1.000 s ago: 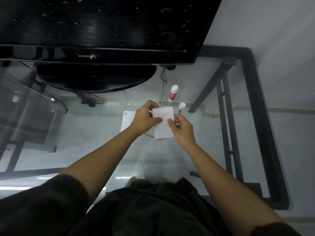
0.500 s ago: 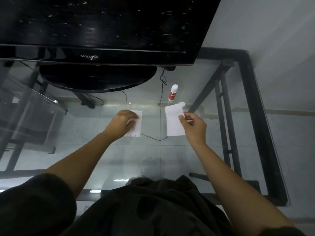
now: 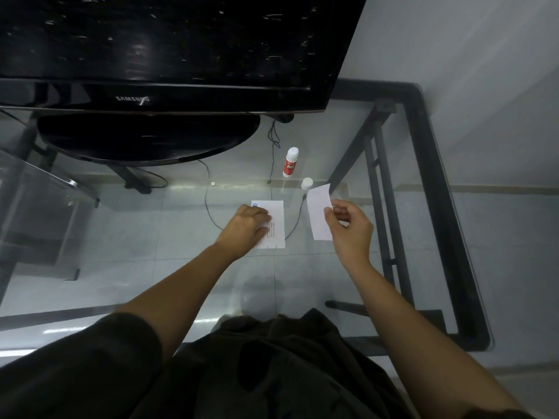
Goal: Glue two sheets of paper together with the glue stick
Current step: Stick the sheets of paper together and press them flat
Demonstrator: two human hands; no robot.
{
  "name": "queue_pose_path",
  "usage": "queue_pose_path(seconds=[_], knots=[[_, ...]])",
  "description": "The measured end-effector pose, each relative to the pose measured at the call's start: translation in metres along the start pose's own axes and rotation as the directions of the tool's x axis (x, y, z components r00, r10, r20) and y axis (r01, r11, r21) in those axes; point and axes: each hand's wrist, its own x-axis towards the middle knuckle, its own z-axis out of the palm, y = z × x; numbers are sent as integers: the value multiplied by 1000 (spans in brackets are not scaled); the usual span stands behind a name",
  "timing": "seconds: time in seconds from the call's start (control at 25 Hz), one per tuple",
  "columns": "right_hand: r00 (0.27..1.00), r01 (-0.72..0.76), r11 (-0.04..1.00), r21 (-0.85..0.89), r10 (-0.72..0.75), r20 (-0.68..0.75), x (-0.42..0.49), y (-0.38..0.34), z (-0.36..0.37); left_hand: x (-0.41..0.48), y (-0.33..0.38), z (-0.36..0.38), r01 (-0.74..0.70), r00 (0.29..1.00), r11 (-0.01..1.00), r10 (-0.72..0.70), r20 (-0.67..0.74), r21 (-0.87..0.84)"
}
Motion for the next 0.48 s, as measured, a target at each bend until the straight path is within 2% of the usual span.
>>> queue_pose_path(seconds=[0.2, 0.28, 0.32, 0.36, 0.4, 0.44, 0.48], knots=[[999, 25, 1000, -10, -26, -44, -2, -2, -5, 0, 5, -4, 34, 999, 998, -35, -24, -54], [987, 159, 987, -36, -160, -32, -4, -7, -3, 1, 15, -13, 156, 971, 954, -196, -136, -258], [963, 268, 961, -67, -268, 2, -5, -9, -1, 2, 21, -21, 225, 938, 879, -313, -152, -419], [927, 375, 919, -123, -372, 52, -7, -10, 2, 4, 26, -31, 265, 911, 763, -399, -107, -589], [888, 459, 869, -186, -447, 103, -9, -12, 7, 5, 30, -41, 276, 902, 630, -431, -31, -726], [862, 507, 830, -232, -487, 141, -12, -13, 12, 6, 32, -50, 279, 905, 541, -424, 29, -793], [851, 524, 813, -252, -499, 162, -14, -15, 18, 5, 34, -57, 284, 912, 518, -406, 60, -807]])
